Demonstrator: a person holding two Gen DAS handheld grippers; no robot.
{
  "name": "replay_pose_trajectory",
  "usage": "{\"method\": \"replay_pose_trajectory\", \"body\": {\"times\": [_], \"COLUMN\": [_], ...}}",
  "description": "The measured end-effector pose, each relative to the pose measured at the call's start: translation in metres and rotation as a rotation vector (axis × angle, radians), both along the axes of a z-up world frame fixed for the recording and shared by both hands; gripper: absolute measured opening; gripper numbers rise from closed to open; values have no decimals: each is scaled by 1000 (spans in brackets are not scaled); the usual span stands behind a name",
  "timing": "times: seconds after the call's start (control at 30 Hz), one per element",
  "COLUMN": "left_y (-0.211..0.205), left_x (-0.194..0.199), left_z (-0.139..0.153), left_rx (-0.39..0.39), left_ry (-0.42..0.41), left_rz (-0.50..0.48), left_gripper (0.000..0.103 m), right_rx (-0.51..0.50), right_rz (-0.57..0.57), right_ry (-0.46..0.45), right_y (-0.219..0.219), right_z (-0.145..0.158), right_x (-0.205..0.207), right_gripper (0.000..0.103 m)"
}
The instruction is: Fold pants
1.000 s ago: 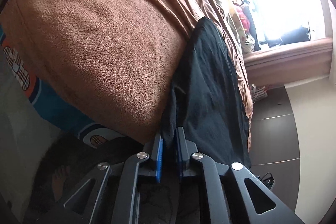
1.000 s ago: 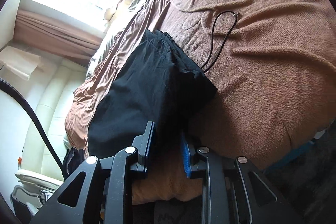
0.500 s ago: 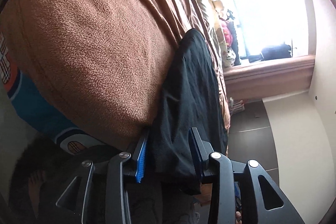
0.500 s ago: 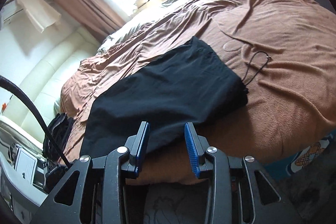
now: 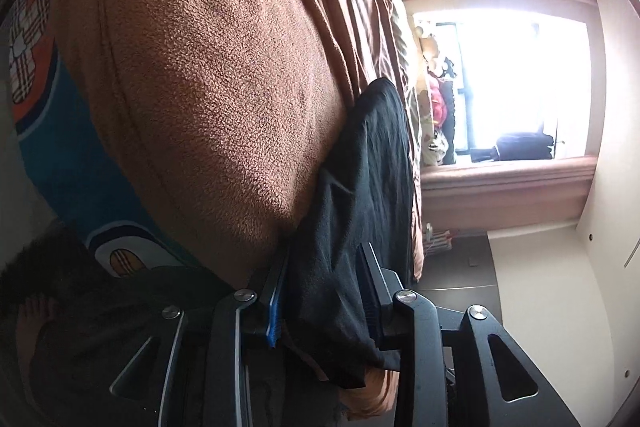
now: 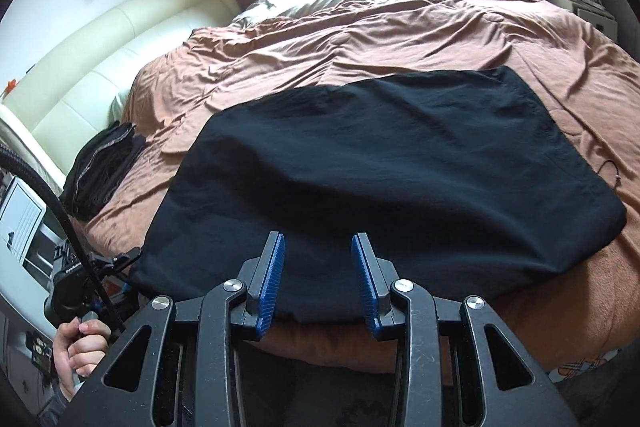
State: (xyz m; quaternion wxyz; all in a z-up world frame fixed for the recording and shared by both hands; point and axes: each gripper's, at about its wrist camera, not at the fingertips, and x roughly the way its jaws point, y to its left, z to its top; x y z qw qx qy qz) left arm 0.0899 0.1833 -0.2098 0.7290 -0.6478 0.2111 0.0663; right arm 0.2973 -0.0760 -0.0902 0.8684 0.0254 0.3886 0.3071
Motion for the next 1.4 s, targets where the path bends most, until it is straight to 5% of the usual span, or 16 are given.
{"method": "replay_pose_trajectory", "body": {"times": [0.17,0.4,0.77,0.93,1.4], "left_y": [-1,-4,-10,-9,-11], "left_x": [0,5,9,7,4], "left_z": [-1,7,9,8,8], "left_rx": [-2,28,38,36,7], "left_ry": [19,32,72,82,94], "left_rz": [19,45,70,80,104], "left_gripper": [11,8,8,8,8], "right_rx": [-50,-142,-314,-289,-242], "right_rz": [96,155,-18,-64,112], "right_ry": [26,26,-16,-3,39], "right_y": [36,73,63,57,83], "right_z": [-8,-21,-31,-17,-16], "right_x": [6,32,85,94,98], "right_gripper": [33,33,30,30,30]}}
